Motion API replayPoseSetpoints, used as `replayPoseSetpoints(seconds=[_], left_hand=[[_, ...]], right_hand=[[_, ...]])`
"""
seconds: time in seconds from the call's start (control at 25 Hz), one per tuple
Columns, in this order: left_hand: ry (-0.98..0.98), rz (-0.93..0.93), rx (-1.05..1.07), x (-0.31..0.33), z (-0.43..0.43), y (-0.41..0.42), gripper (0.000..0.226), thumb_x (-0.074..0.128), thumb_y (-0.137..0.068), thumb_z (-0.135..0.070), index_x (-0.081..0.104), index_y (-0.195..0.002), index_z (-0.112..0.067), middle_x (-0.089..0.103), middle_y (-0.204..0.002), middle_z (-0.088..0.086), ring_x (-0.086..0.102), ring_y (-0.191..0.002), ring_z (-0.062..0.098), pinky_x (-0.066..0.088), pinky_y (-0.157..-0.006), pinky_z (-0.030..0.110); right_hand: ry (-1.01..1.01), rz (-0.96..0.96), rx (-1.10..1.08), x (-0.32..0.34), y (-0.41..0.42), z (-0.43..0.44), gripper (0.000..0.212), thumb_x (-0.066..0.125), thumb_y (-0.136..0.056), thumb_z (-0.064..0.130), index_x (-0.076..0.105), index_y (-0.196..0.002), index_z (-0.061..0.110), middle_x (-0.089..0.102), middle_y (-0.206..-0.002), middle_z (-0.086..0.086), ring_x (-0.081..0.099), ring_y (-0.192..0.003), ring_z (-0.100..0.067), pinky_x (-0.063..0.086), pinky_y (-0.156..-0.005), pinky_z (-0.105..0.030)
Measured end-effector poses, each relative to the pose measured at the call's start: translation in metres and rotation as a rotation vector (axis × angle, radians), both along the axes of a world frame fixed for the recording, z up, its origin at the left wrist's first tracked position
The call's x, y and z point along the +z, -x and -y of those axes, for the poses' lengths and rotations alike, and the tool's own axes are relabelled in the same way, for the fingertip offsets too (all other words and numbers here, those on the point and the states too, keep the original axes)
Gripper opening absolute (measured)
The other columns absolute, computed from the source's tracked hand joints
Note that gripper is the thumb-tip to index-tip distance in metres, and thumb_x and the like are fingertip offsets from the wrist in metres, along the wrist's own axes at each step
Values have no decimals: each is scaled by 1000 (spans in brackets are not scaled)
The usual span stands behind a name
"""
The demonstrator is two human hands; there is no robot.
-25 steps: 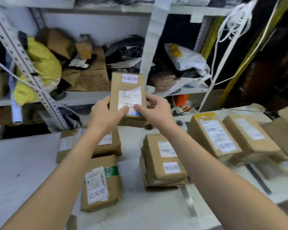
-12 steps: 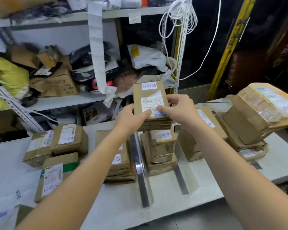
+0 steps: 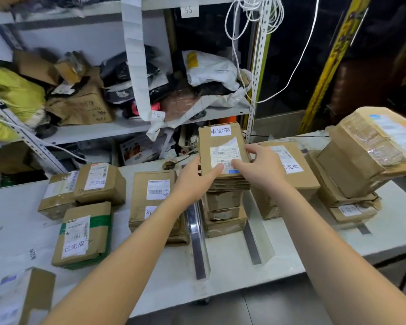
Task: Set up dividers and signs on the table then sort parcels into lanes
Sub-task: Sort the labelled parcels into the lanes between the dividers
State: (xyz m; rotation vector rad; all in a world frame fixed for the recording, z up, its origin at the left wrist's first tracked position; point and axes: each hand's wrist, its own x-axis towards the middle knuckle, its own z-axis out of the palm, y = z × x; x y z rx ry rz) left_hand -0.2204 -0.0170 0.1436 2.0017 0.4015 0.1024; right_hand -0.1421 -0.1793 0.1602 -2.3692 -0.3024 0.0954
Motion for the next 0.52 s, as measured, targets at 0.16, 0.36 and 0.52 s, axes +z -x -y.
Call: replayPoseSetpoints(seconds=[0.16, 0.36, 0.52], left_hand=[[-25, -78, -14, -1, -10, 3, 70, 57, -94, -61, 36, -154, -31, 53, -147, -8, 51, -131, 14, 43, -103, 34], [-63, -29, 58, 8, -46, 20, 85, 61, -90, -62, 27, -159, -28, 51, -146, -1, 50, -132, 16, 44, -110, 41], [-253, -3, 107, 23, -100, 40, 72, 61, -93, -58, 42, -153, -25, 55, -143, -2, 51, -131, 15, 45, -106, 37]], right_hand=[[51, 98, -48, 2, 2, -7, 52, 67, -85, 51, 61, -130, 26, 66, -121, 5, 61, -109, -20, 59, -81, -44], [48, 292, -29, 15, 10, -45, 52, 68, -90, 41, 60, -137, 21, 62, -134, 0, 51, -128, -25, 50, -94, -42], [1, 349, 91, 21, 22, -103, 48, 68, -89, 34, 63, -133, 16, 65, -132, -2, 51, -129, -25, 48, -100, -40]])
